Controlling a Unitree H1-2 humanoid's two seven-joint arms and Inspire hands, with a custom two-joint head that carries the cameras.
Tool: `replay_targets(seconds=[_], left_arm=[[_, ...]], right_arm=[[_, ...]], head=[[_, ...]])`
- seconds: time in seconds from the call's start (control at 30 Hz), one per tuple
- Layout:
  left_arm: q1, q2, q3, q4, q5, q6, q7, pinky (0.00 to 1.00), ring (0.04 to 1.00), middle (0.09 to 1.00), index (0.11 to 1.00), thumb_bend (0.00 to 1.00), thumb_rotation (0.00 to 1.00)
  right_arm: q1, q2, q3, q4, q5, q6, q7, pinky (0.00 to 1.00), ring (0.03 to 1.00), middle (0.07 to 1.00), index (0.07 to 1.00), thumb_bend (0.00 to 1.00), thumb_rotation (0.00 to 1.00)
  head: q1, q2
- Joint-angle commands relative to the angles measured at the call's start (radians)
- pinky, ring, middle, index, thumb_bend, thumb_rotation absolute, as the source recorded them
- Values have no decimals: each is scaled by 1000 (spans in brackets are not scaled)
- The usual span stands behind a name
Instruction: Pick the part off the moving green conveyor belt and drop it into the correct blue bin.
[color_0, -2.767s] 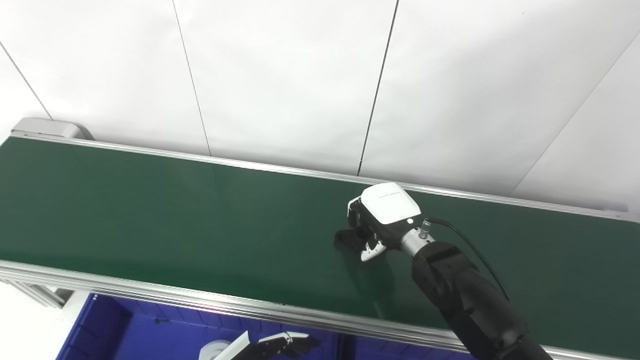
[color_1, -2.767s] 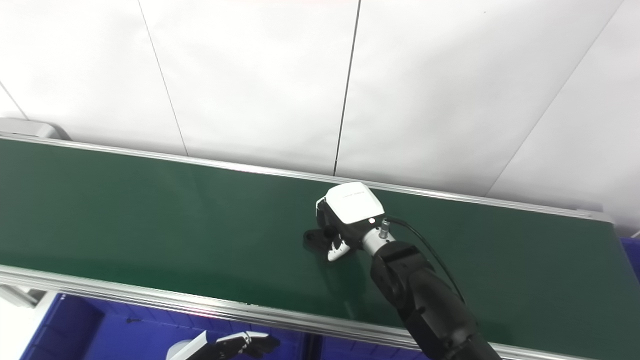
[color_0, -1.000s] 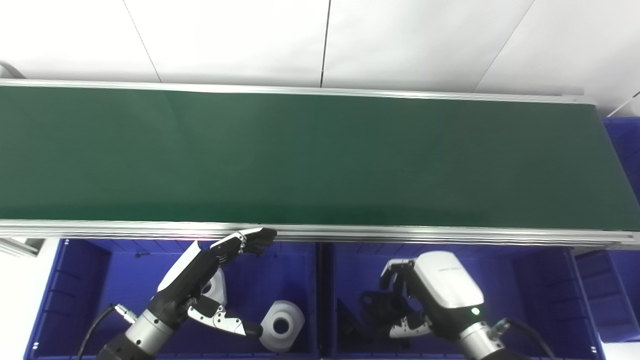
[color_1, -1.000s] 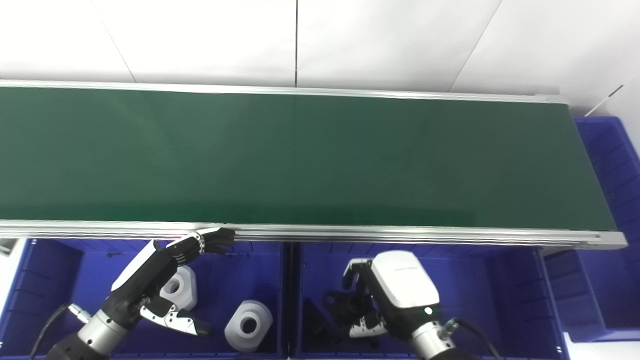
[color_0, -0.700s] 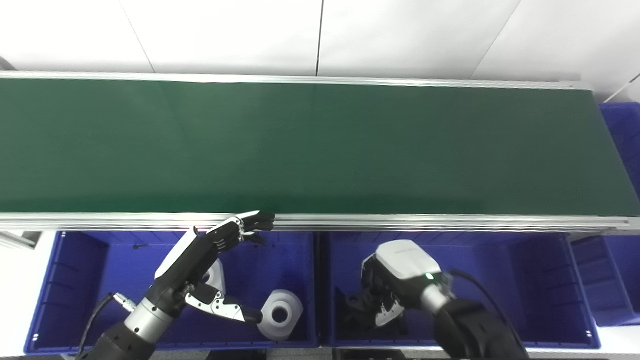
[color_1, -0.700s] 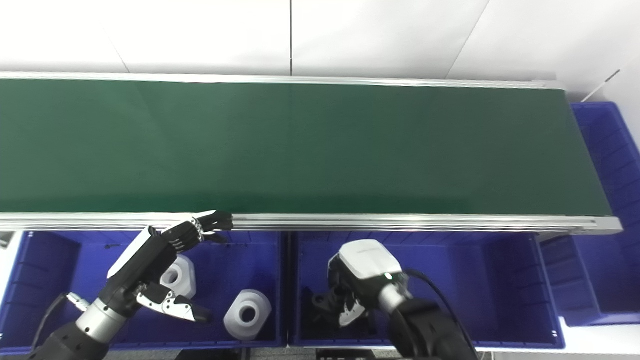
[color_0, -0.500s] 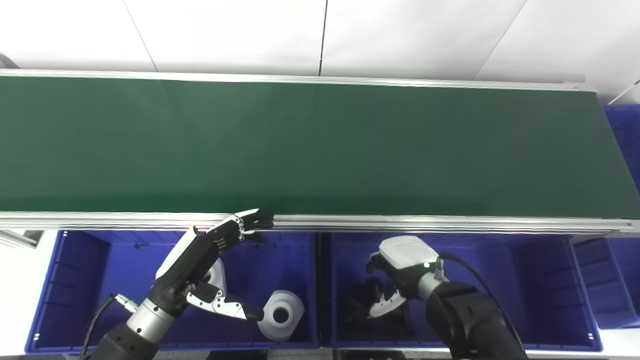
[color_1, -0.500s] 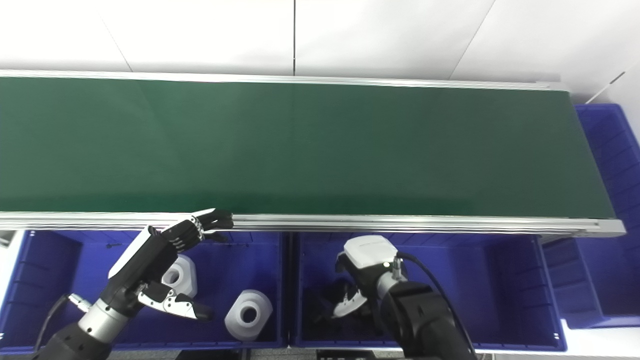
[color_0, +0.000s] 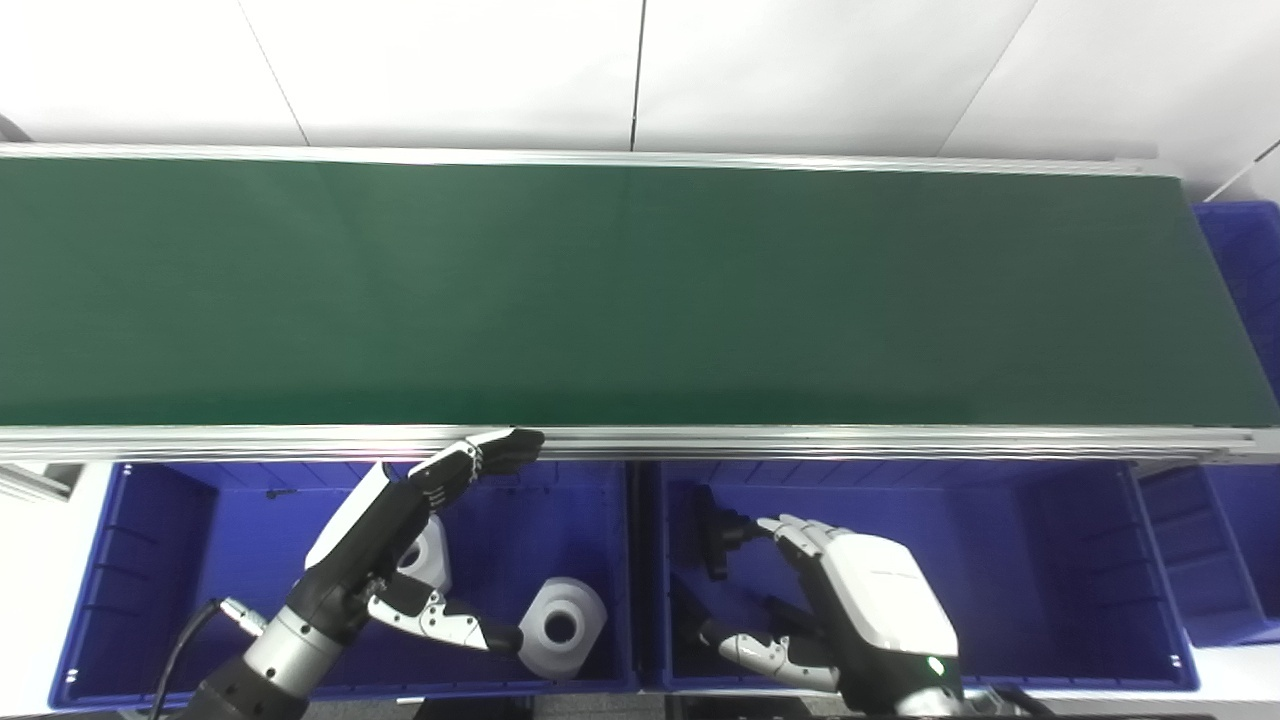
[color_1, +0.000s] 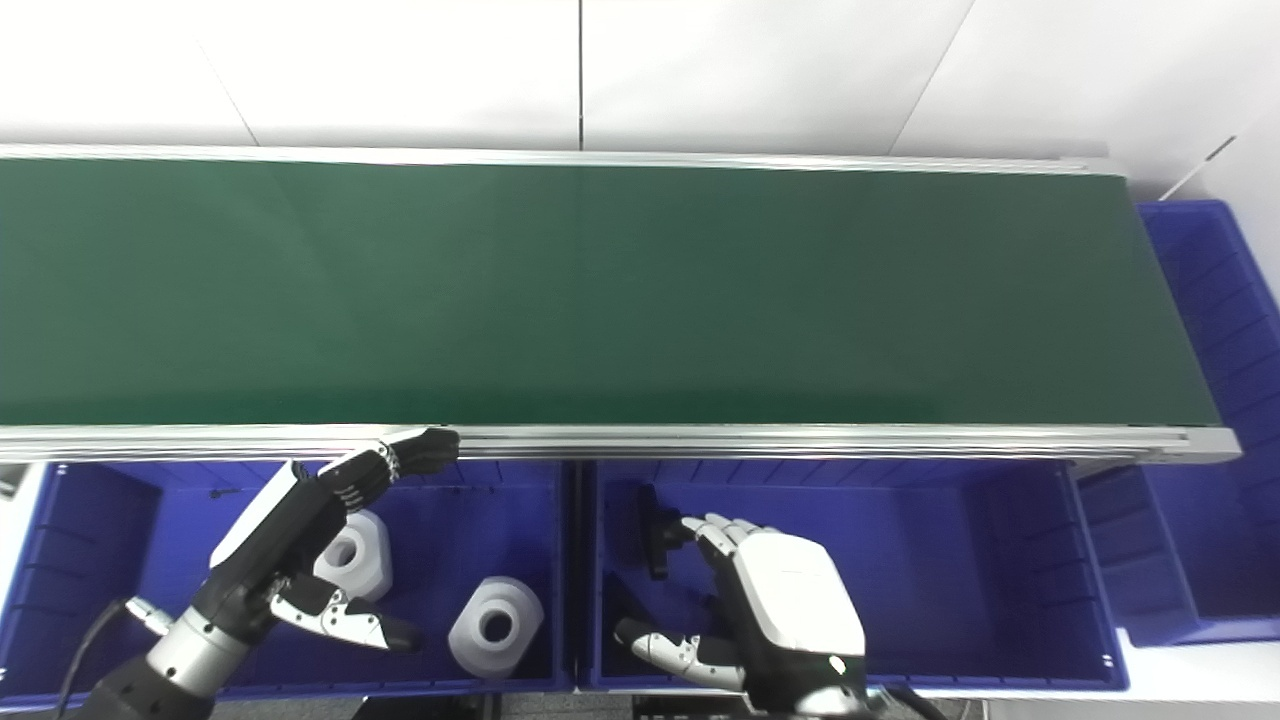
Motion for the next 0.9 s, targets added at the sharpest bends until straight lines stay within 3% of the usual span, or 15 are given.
replay_targets(seconds=[0.0, 0.07, 0.27, 0.33, 0.43, 0.53, 0.87], left_arm=[[6, 12, 1, -30, -12, -26, -9, 801, 831, 857, 829, 883, 216], [12, 9, 2, -36, -10, -20, -12, 794, 827, 857, 830, 884, 215], [22, 3, -1, -50, 4, 8, -18, 802, 834, 868, 836, 885, 219], [23, -1, -1, -46, 14, 0, -16, 815, 836, 867, 836, 885, 228], [24, -2, -1, -45, 22, -2, -16, 823, 839, 870, 841, 886, 243], [23, 0, -2, -46, 22, 3, -18, 823, 852, 886, 856, 887, 252], [24, -10, 4, -16, 48, -30, -5, 796, 869, 897, 882, 880, 247]], right_arm=[[23, 0, 2, -31, 71, -74, -63, 703, 779, 795, 773, 549, 496], [28, -8, 3, -29, 107, -93, -76, 694, 772, 789, 770, 547, 481], [22, -41, -9, 6, 346, -184, -100, 689, 772, 797, 788, 577, 409], [19, -44, -15, 19, 390, -197, -105, 688, 775, 813, 821, 604, 452], [12, -47, -18, 33, 420, -211, -108, 647, 745, 818, 852, 615, 471], [-3, -48, -18, 58, 450, -232, -115, 678, 774, 843, 884, 609, 420], [-35, -26, -36, 110, 508, -246, -140, 716, 819, 892, 930, 635, 409]], head=[[11, -3], [22, -5], [54, -11], [66, -16], [70, -14], [70, -13], [105, -28]])
